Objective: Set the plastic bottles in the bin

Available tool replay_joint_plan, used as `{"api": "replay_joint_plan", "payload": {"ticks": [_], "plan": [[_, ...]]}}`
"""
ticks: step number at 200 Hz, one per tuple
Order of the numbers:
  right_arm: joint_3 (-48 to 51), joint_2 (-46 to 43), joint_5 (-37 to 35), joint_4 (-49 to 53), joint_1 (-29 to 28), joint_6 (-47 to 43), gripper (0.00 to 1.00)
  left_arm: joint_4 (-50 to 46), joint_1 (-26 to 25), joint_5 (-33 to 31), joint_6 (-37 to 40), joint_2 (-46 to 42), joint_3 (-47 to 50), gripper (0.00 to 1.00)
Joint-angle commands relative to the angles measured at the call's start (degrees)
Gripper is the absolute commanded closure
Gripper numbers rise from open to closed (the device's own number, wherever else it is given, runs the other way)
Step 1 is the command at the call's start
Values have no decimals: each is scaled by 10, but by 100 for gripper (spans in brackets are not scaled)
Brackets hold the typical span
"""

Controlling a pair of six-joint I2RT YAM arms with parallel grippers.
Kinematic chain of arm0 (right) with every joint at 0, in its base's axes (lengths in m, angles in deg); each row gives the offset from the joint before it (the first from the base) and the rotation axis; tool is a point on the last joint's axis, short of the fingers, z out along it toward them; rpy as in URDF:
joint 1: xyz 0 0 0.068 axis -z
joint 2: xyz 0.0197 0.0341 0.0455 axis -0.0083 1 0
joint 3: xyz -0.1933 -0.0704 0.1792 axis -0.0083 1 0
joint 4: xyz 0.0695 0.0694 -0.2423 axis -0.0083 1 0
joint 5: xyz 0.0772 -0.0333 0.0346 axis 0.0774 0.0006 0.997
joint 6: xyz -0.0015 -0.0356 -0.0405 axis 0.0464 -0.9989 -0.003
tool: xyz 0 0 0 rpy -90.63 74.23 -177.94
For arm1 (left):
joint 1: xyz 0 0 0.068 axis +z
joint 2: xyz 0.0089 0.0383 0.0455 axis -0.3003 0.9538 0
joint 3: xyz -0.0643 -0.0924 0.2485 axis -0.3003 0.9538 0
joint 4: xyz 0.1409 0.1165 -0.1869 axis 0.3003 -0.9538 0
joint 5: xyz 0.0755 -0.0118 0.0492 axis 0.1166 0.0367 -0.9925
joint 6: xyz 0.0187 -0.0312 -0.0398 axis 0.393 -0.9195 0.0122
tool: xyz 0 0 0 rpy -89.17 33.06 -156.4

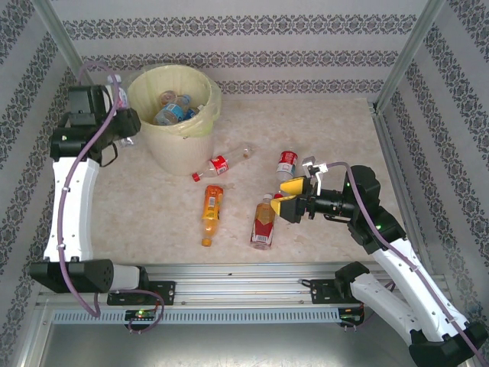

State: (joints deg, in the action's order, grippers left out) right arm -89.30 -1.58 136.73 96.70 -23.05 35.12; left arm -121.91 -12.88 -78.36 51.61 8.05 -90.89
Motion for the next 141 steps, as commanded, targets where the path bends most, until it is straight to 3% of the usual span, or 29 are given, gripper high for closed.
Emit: {"api": "replay_joint_plan", "payload": {"ticks": [1, 62, 107, 141], "plan": [[-16, -9, 1, -12, -7, 1, 2, -3, 4, 53, 62, 35, -67, 50], [-23, -7, -5, -5, -7, 0, 2, -9, -9, 137, 139, 170, -230, 48], [-29, -3, -9, 4, -8, -2, 2, -37, -33, 139, 202, 274, -340, 47], [-39, -5, -14, 20, -8, -7, 2, -23, -38, 152, 224, 323, -356, 46]]}}
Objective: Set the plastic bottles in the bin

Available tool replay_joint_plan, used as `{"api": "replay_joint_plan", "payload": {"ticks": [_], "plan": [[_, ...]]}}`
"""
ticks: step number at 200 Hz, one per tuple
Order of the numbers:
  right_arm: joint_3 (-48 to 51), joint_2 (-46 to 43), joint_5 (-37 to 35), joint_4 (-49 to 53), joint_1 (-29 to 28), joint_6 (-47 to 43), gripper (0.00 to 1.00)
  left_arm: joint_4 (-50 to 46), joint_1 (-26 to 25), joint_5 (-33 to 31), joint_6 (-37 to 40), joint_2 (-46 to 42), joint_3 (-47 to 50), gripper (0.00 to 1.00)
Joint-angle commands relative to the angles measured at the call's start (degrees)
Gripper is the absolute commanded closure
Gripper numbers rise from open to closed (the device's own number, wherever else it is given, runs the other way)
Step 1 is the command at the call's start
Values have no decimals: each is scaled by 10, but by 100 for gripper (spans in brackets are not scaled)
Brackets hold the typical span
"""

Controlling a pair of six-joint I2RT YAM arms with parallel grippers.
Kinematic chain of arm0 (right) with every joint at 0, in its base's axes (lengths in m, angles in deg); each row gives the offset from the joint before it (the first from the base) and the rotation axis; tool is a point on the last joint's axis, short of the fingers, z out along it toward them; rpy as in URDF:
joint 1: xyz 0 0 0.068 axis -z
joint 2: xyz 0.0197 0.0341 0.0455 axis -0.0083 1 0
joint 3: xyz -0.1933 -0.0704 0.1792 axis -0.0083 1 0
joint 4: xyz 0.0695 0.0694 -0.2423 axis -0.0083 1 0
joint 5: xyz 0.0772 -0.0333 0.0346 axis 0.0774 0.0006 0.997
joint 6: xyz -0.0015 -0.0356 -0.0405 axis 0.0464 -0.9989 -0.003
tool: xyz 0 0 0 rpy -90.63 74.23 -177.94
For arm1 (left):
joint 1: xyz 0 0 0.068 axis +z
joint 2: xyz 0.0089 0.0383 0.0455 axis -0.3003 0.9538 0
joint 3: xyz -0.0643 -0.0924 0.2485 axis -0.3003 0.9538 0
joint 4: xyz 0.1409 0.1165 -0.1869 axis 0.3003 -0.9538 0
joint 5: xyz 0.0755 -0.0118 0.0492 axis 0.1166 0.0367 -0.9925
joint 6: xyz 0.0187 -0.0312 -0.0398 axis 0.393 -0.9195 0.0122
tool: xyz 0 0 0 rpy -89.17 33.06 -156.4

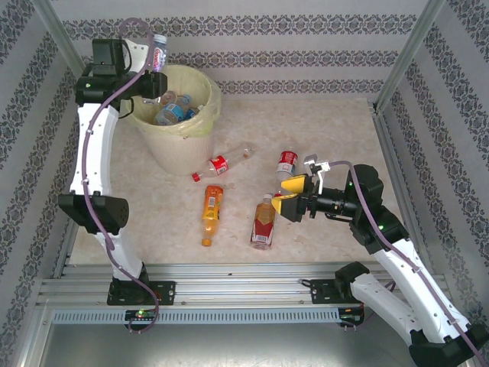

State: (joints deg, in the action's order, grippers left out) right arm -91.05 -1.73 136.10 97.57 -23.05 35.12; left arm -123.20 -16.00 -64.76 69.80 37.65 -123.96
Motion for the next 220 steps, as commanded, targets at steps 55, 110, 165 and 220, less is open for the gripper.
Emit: {"api": "replay_joint_plan", "payload": {"ticks": [55, 110, 165, 220], "plan": [[-25, 0, -16, 22, -8, -10, 2, -25, -15, 1, 54, 81, -36, 42], [-20, 13, -17, 7, -8, -4, 2, -28, -34, -38, 52, 83, 10, 39], [-11, 12, -32, 6, -8, -1, 2, -22, -35, -43, 33, 67, 29, 22], [-8, 32, -147, 30, -8, 12, 3, -11, -38, 13, -8, 24, 7, 13]]}}
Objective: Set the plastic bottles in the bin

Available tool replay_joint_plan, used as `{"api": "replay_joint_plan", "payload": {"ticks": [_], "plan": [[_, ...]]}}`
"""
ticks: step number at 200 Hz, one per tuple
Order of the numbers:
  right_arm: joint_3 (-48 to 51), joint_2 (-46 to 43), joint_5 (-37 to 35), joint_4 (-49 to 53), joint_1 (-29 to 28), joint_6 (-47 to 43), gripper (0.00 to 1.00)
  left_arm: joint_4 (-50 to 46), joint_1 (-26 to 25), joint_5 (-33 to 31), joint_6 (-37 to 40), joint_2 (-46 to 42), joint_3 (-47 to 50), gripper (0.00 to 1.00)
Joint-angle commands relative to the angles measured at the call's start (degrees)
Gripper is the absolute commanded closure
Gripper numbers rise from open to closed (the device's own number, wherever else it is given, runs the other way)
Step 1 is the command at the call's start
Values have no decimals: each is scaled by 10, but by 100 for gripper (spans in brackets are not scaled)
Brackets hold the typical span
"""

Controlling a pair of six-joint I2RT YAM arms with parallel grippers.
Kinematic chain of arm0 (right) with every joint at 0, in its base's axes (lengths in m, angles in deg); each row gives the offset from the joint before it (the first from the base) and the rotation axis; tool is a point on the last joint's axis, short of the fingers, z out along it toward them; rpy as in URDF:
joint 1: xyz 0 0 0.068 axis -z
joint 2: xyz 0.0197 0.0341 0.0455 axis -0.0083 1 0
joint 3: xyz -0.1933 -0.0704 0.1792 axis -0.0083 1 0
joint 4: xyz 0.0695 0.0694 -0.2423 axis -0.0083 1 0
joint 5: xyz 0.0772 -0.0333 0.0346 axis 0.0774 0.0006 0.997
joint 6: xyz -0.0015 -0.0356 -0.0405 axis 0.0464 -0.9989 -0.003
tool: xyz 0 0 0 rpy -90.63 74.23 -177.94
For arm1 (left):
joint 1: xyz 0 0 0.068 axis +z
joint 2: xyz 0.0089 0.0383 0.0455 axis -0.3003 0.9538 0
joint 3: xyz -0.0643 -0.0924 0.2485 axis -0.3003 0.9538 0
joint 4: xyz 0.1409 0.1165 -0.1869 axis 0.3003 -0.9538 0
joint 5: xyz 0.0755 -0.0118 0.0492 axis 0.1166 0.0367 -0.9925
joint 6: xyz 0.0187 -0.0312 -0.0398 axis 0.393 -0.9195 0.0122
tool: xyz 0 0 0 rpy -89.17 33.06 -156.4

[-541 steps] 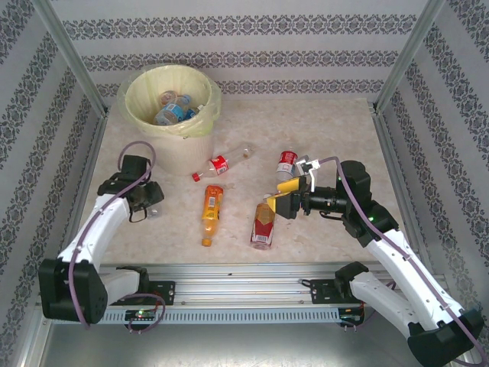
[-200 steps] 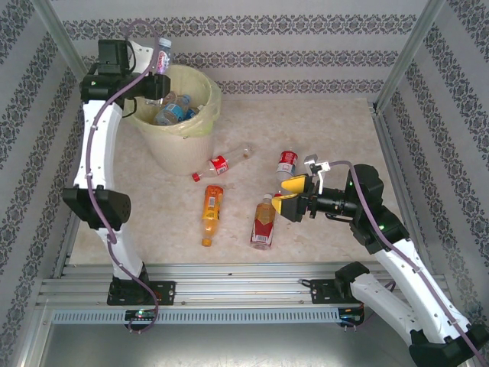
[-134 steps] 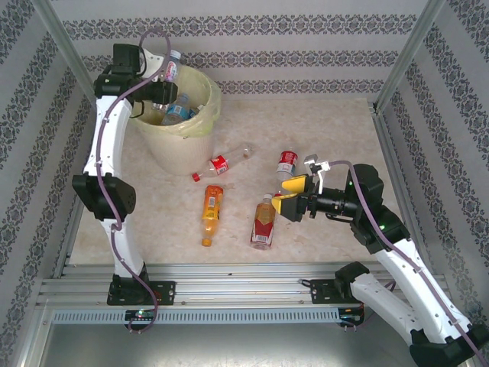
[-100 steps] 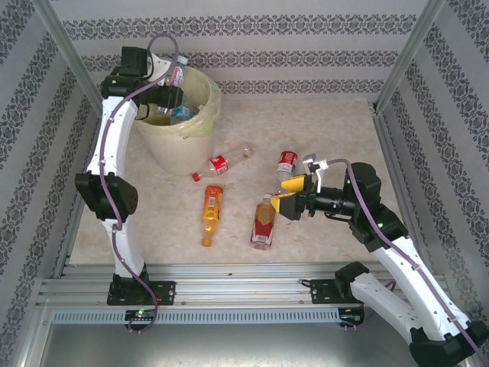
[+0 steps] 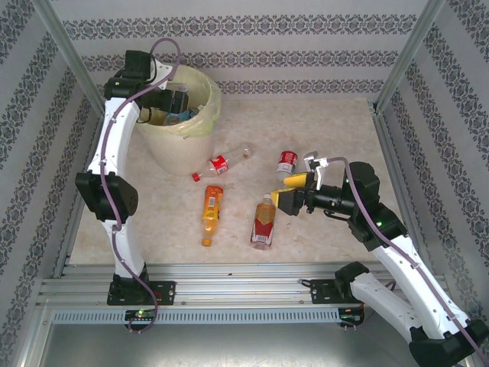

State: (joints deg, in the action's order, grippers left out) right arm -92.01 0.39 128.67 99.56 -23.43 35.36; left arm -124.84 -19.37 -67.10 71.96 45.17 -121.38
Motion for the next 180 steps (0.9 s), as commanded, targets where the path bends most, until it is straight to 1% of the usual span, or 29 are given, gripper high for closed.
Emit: {"api": "replay_joint_plan", "payload": {"ticks": [1, 19, 45, 62, 81, 118, 134, 147, 169, 180], "plan": [[2, 11, -77, 12, -4, 10, 3, 5, -5, 38, -30, -52, -19, 13], [-3, 26, -136, 31, -5, 18, 3, 19, -10, 61, -49, -76, -18, 11], [-6, 55, -221, 55, -3, 38, 4, 33, -19, 104, -82, -112, -10, 0], [-6, 75, -259, 63, 1, 55, 4, 55, -29, 150, -107, -143, 16, 0], [-5, 104, -295, 72, 7, 69, 5, 107, -53, 182, -135, -188, 88, 0], [-5, 172, -306, 59, 37, 77, 5, 250, -134, 214, -186, -276, 273, 0], [-12, 209, -307, 52, 43, 74, 5, 316, -166, 228, -220, -306, 353, 0], [-17, 238, -315, 44, 45, 72, 5, 367, -190, 227, -250, -327, 415, 0], [-32, 289, -324, 39, 47, 72, 5, 407, -222, 208, -260, -352, 483, 0], [-40, 314, -325, 35, 47, 73, 5, 417, -227, 208, -259, -356, 502, 0]]}}
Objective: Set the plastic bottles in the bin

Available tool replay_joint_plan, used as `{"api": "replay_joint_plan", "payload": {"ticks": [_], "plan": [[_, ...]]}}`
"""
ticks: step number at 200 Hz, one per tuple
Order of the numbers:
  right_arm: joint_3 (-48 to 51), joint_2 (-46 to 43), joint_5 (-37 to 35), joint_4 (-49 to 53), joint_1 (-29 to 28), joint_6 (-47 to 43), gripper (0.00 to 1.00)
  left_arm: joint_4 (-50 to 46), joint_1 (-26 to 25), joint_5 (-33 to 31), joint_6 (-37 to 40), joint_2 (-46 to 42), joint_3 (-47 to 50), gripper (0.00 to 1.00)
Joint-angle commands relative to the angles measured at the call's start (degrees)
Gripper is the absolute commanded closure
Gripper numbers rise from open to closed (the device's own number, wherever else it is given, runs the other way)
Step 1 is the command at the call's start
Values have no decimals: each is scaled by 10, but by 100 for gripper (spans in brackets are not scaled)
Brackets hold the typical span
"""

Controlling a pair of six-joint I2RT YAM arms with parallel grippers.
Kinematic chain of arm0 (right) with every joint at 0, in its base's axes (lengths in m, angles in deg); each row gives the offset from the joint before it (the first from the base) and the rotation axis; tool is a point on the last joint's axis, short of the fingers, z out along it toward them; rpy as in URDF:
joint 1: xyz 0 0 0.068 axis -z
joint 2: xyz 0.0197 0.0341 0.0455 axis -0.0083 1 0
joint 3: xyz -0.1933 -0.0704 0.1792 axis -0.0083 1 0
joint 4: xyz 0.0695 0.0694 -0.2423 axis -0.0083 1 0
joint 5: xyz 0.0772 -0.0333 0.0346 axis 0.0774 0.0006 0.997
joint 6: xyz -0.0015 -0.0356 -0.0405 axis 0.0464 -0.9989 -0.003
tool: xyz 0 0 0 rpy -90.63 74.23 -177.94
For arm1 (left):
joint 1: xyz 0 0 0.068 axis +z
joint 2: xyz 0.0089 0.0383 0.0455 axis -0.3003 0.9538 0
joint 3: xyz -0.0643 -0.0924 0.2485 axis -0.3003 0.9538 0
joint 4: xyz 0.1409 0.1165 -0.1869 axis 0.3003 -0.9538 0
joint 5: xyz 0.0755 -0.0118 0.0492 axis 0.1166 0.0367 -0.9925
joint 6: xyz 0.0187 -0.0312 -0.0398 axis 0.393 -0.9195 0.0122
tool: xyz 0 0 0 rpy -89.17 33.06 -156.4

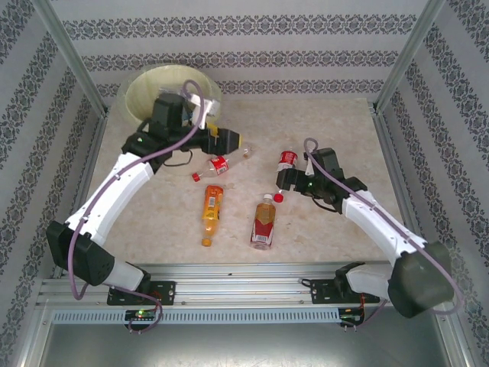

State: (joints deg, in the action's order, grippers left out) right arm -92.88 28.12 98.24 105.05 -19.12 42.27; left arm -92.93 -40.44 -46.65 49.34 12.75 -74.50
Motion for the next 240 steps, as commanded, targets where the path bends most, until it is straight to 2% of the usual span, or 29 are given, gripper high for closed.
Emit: {"api": "replay_joint_plan", "payload": {"ticks": [1, 75, 122, 176, 240], "plan": [[-32, 39, -20, -21, 4, 4, 4, 98, -17, 4, -33, -32, 34, 0], [-70, 175, -48, -61, 10, 31, 6, 83, -31, 12, -32, -36, 38, 0], [-91, 231, -58, -77, 18, 40, 9, 89, -41, 6, -32, -38, 46, 0], [-104, 267, -44, -89, 23, 36, 12, 89, -45, 2, -31, -32, 47, 0], [-106, 288, -33, -98, 23, 39, 20, 82, -47, 3, -28, -31, 43, 0]]}}
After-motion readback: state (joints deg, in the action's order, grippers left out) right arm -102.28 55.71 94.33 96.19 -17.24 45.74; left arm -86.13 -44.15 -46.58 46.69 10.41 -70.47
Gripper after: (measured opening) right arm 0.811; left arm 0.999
